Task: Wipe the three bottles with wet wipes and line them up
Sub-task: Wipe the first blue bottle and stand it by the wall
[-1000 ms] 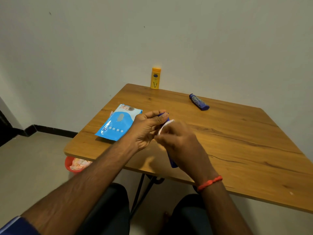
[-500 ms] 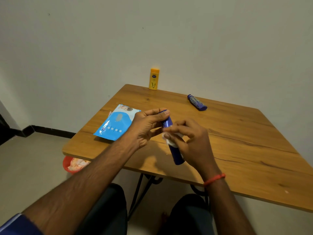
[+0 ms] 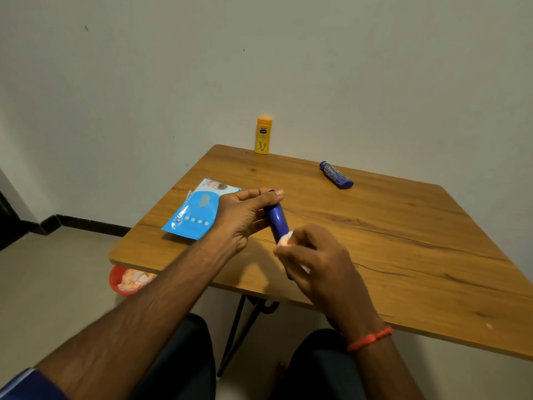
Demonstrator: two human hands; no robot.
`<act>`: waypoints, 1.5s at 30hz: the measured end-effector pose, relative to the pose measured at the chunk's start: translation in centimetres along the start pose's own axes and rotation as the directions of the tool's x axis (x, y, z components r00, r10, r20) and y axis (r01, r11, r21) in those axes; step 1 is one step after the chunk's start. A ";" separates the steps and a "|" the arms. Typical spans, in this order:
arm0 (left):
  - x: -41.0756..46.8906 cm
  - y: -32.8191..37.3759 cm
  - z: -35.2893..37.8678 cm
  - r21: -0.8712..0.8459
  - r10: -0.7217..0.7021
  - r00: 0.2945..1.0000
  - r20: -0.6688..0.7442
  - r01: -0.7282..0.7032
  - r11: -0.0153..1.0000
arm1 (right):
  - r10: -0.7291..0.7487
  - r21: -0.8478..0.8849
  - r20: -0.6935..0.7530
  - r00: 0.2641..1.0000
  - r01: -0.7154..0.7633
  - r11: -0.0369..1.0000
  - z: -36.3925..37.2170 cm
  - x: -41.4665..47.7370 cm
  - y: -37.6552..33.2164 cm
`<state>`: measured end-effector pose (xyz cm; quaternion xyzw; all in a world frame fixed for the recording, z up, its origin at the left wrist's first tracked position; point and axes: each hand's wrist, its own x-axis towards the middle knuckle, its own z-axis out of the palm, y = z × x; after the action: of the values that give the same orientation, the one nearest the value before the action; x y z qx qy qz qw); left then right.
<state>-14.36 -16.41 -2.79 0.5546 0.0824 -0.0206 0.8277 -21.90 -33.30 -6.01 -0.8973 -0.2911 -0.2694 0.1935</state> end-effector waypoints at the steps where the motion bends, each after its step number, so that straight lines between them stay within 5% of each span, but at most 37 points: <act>1: 0.1 0.0 -0.1 -0.007 0.002 1.000 0.001 -0.002 1.000 | -0.005 0.010 0.024 1.000 0.004 1.000 0.1 -0.9 0.3; 10: -0.5 -0.1 -0.1 -0.203 -0.026 0.996 0.083 0.042 0.978 | 0.151 0.476 -0.073 0.986 -0.099 0.874 -0.1 -2.6 2.4; 17: -1.0 -0.6 0.3 -0.262 -0.048 0.988 0.146 0.085 0.961 | 0.371 0.564 -0.143 0.917 -0.233 0.792 0.4 2.0 1.3; 20: -0.8 -1.0 0.0 -0.295 -0.055 0.982 0.179 0.107 0.950 | 0.473 0.712 -0.076 0.878 -0.284 0.642 -0.5 4.3 0.4; 26: -0.3 -0.6 0.4 -0.446 -0.114 0.993 0.008 0.106 0.888 | 0.486 0.807 0.093 0.869 -0.352 0.474 -1.6 3.9 0.4; 29: 0.4 -0.9 0.2 -0.493 -0.157 0.985 -0.074 0.100 0.864 | 0.482 0.859 0.024 0.876 -0.264 0.439 -1.4 1.8 0.6; 32: 0.7 -1.4 0.3 -0.514 -0.184 0.974 -0.133 0.091 0.853 | 0.530 0.867 -0.122 0.839 -0.170 0.469 -0.7 0.4 0.4; 38: 0.5 -0.3 1.0 -0.557 -0.145 0.966 -0.215 0.001 0.831 | 0.391 0.627 -0.409 0.824 -0.058 0.777 -0.4 0.7 0.1; 45: -0.3 0.2 1.2 -0.443 -0.091 0.953 -0.290 -0.049 0.895 | 0.158 0.422 -0.457 0.876 0.057 0.905 -1.6 2.3 -1.5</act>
<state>-14.52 -17.43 -2.15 0.3464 0.2167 0.0751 0.9096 -21.87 -32.00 -3.12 -0.7459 -0.2613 -0.4086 0.4565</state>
